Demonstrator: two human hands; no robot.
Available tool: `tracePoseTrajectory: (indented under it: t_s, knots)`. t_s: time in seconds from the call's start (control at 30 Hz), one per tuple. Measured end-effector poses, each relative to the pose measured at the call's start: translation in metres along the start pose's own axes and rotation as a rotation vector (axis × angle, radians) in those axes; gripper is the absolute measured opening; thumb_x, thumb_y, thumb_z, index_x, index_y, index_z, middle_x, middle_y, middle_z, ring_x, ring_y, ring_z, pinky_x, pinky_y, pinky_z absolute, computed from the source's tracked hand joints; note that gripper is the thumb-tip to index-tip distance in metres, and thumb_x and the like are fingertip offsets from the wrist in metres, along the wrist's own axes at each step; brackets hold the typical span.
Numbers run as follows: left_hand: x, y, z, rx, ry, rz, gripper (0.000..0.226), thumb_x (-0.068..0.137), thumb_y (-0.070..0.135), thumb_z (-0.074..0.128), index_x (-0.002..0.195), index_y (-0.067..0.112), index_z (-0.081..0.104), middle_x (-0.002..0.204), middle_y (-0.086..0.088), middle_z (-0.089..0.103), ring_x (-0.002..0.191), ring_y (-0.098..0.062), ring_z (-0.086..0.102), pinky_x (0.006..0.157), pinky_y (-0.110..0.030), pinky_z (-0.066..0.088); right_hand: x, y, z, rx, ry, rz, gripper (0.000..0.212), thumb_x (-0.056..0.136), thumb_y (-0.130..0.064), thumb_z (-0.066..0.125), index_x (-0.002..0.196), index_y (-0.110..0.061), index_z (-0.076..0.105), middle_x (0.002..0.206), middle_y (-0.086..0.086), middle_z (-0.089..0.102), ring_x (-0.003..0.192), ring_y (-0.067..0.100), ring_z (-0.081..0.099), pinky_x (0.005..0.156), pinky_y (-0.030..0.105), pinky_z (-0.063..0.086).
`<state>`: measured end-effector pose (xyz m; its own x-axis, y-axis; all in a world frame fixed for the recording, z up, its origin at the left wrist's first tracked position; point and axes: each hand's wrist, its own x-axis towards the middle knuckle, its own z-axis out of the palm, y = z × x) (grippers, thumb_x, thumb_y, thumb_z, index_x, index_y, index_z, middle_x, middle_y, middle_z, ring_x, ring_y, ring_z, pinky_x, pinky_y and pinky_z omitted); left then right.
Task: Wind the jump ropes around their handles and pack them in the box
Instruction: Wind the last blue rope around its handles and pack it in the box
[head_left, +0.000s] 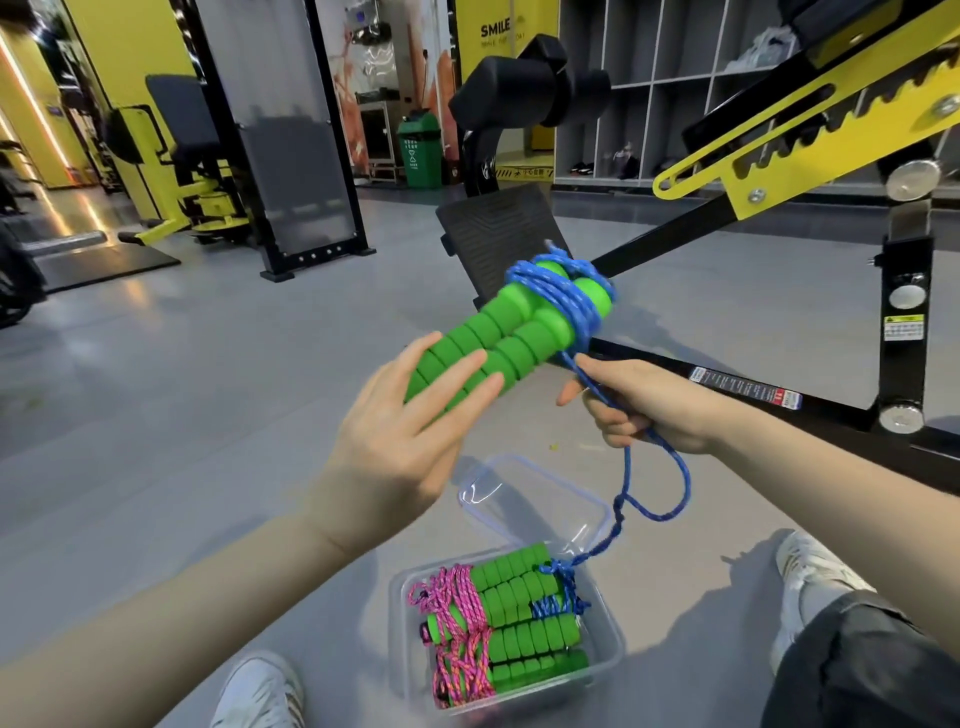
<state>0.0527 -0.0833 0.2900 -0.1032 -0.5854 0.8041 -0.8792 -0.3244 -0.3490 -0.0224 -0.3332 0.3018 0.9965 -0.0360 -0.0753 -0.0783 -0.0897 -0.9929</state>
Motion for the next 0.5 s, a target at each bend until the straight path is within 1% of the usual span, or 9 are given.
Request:
tracePoseTrajectory:
  t_s: [0.07,0.13,0.3,0.4,0.5]
  knots:
    - [-0.005,-0.013,0.003,-0.016,-0.014,-0.084,0.046,0.084,-0.001,0.059,0.128,0.010,0.051,0.128,-0.015,0.060,0.114,-0.049,0.053,0.093,-0.056,0.046,0.001,0.000,0.005,0.005,-0.017,0.016,0.037,0.098,-0.036,0.040,0.096,-0.004,0.058,0.052,0.003,0.022,0.041,0.011,0.014,0.040,0.020,0.023]
    - [-0.009,-0.022,0.004,0.007,-0.030,-0.130,0.045,0.086,0.001,0.058,0.129,0.011,0.050,0.128,-0.014,0.060,0.114,-0.048,0.052,0.092,-0.055,0.047,-0.001,-0.005,0.011,-0.006,-0.035,0.024,0.033,0.099,-0.033,0.041,0.095,-0.006,0.058,0.051,0.002,0.023,0.041,0.011,0.015,0.040,0.020,0.025]
    - [-0.015,-0.035,0.010,0.049,-0.062,-0.163,0.043,0.087,0.004,0.055,0.129,0.014,0.050,0.126,-0.013,0.061,0.114,-0.046,0.052,0.090,-0.054,0.049,-0.004,-0.020,0.016,-0.072,-0.058,0.031,0.029,0.099,-0.030,0.042,0.097,-0.007,0.059,0.052,0.001,0.023,0.041,0.011,0.018,0.041,0.021,0.027]
    - [-0.016,-0.047,0.011,0.082,-0.067,-0.221,0.039,0.089,0.008,0.050,0.128,0.016,0.049,0.124,-0.012,0.063,0.112,-0.045,0.052,0.086,-0.052,0.051,-0.008,-0.029,0.012,-0.120,-0.068,0.035,0.025,0.099,-0.025,0.042,0.102,-0.005,0.058,0.051,0.000,0.023,0.041,0.010,0.020,0.040,0.020,0.030]
    - [-0.020,-0.052,0.011,0.099,-0.084,-0.243,0.036,0.091,0.012,0.046,0.126,0.017,0.050,0.122,-0.012,0.064,0.110,-0.045,0.053,0.083,-0.051,0.053,-0.012,-0.040,0.010,-0.149,-0.091,0.027,0.022,0.100,-0.021,0.041,0.102,-0.005,0.057,0.049,-0.001,0.025,0.037,0.009,0.020,0.040,0.021,0.035]
